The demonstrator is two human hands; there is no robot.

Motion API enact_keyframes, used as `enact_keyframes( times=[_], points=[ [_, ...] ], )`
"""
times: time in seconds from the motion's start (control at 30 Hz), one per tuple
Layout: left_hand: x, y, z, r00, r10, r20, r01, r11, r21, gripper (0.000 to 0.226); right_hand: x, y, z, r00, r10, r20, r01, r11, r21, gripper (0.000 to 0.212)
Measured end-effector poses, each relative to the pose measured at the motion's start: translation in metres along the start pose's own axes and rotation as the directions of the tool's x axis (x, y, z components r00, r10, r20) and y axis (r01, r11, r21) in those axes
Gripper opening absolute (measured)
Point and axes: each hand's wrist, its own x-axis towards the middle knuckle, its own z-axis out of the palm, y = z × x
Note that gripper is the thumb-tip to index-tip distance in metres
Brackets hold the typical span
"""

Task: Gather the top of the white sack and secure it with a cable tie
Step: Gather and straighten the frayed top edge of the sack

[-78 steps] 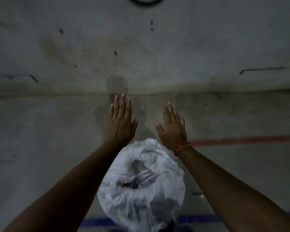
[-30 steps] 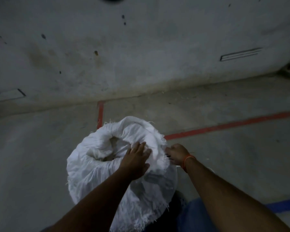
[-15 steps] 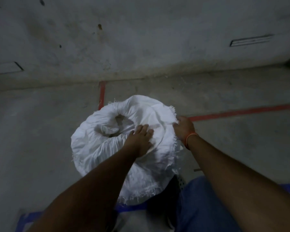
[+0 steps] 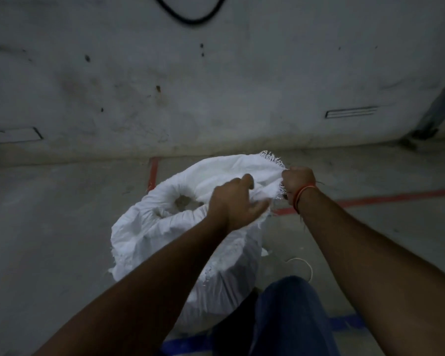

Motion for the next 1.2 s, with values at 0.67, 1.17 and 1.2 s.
enact_keyframes(
  times=[0.67,1.17,1.2],
  points=[
    [0.023,0.011,-0.078,0.984,0.108,-0.140,-0.112,0.993,-0.024,0.024,-0.055,-0.070,-0.022,0.987,-0.018,0.163,-0.067,0.862,0.503,0.018],
    [0.040,-0.009,-0.103,0.977,0.214,0.003,-0.210,0.962,-0.176,0.028,-0.084,-0.084,-0.017,0.830,-0.386,0.403,-0.003,0.719,0.695,0.017],
    [0.040,-0.010,-0.105,0.990,0.138,-0.033,-0.142,0.967,-0.212,0.026,-0.081,-0.078,-0.015,0.848,-0.374,0.375,-0.035,0.668,0.744,0.023]
  ],
)
